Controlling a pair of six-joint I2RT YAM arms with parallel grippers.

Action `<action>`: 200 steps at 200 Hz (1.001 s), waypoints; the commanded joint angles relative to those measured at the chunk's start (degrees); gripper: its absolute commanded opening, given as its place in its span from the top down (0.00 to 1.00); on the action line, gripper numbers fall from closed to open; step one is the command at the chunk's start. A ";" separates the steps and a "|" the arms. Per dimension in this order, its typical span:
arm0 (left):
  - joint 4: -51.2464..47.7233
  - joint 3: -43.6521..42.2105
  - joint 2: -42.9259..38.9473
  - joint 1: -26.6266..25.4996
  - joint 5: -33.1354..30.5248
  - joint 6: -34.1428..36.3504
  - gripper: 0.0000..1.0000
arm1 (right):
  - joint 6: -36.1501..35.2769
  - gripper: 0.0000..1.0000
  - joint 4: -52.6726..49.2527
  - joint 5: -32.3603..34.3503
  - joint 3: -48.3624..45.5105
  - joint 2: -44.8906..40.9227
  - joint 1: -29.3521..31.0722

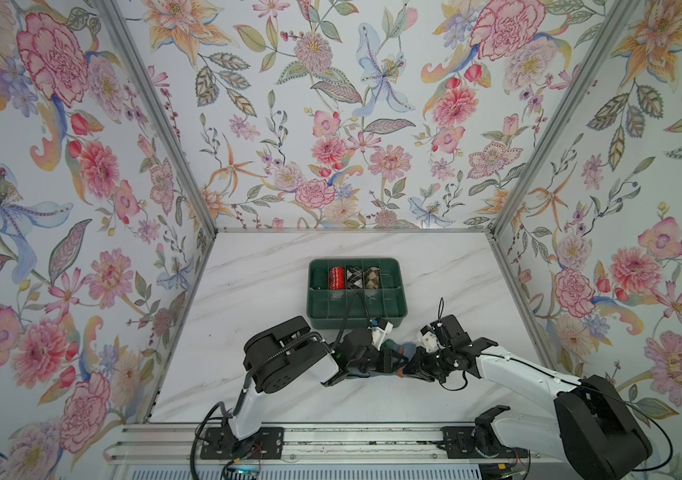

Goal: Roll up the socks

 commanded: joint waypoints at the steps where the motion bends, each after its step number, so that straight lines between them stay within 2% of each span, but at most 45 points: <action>1: -8.08 -0.41 -1.73 0.47 -1.98 0.68 0.70 | -1.24 0.85 1.34 0.10 -1.53 1.51 -0.53; 43: -17.43 1.20 -5.99 1.22 -4.35 3.73 0.69 | -1.15 0.85 2.29 -0.20 -2.42 2.34 -0.70; 78: -24.73 3.56 -8.08 1.35 -5.17 6.30 0.74 | -0.90 0.85 2.64 -0.29 -2.38 1.98 -0.88; 121: -25.99 3.86 -12.35 2.38 -7.91 6.81 0.78 | -0.37 0.85 3.76 -0.72 -2.55 2.12 -0.87; 140: -26.51 4.23 -14.31 3.06 -8.00 7.13 0.76 | -0.21 0.79 3.72 -0.97 -2.40 0.97 -0.88; 162: -31.26 5.40 -16.64 3.46 -9.19 9.47 0.77 | -0.42 0.78 1.87 -0.24 -1.23 -1.11 -0.97; 170: -34.12 5.81 -17.59 3.51 -10.12 10.72 0.79 | -0.74 0.78 0.74 0.25 -0.53 -1.92 -0.97; 192: -41.60 6.14 -19.63 3.63 -12.23 13.40 0.97 | -2.24 0.74 -3.79 2.86 2.31 -3.83 -0.88; 200: -44.34 6.07 -20.50 3.64 -12.80 14.27 1.00 | -2.87 0.73 -5.63 4.01 3.47 -4.50 -0.73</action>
